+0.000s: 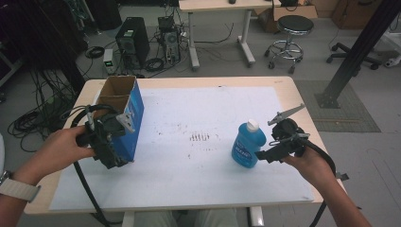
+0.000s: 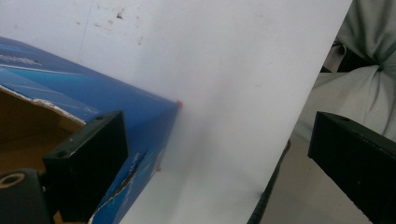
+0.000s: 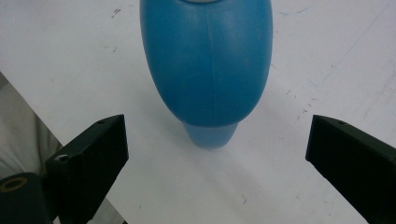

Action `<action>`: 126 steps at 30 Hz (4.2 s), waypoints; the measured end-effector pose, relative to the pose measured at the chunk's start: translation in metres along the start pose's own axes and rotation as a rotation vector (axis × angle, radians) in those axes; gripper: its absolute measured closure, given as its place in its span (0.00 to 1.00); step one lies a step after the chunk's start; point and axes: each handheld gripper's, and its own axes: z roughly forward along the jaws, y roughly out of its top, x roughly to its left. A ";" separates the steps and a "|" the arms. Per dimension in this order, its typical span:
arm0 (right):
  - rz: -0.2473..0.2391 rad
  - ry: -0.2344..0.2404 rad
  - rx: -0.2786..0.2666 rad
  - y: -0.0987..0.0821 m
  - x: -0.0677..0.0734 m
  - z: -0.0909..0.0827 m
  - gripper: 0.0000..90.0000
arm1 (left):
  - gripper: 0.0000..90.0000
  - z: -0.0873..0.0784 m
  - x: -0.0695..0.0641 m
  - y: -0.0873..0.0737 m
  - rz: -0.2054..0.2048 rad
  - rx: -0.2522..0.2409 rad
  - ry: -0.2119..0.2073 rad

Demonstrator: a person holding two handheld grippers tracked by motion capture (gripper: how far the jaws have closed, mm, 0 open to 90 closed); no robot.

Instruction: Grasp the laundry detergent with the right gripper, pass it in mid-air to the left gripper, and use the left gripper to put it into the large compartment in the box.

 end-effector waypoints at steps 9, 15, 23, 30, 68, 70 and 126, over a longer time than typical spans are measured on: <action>0.016 -0.001 -0.096 -0.011 0.001 0.006 0.06 | 0.06 0.000 0.000 0.000 0.002 0.001 -0.001; 0.014 -0.011 -0.144 -0.016 0.001 0.010 0.06 | 0.06 0.001 0.000 0.001 0.004 0.002 -0.002; 0.016 -0.025 -0.211 -0.023 0.001 0.012 0.06 | 0.06 0.001 0.000 0.001 0.005 0.005 -0.003; 0.010 -0.024 -0.243 -0.027 0.003 0.016 0.06 | 0.06 0.001 0.000 0.002 0.004 0.006 -0.002; 0.019 -0.019 -0.369 -0.048 0.004 0.037 0.07 | 0.06 0.002 0.001 0.002 0.004 0.006 -0.004; 0.018 -0.019 -0.372 -0.048 0.004 0.038 0.07 | 0.06 0.001 0.001 0.001 0.005 0.007 -0.004; 0.039 -0.013 -0.473 -0.036 0.008 0.071 0.30 | 0.06 0.002 0.001 0.001 0.000 0.006 -0.001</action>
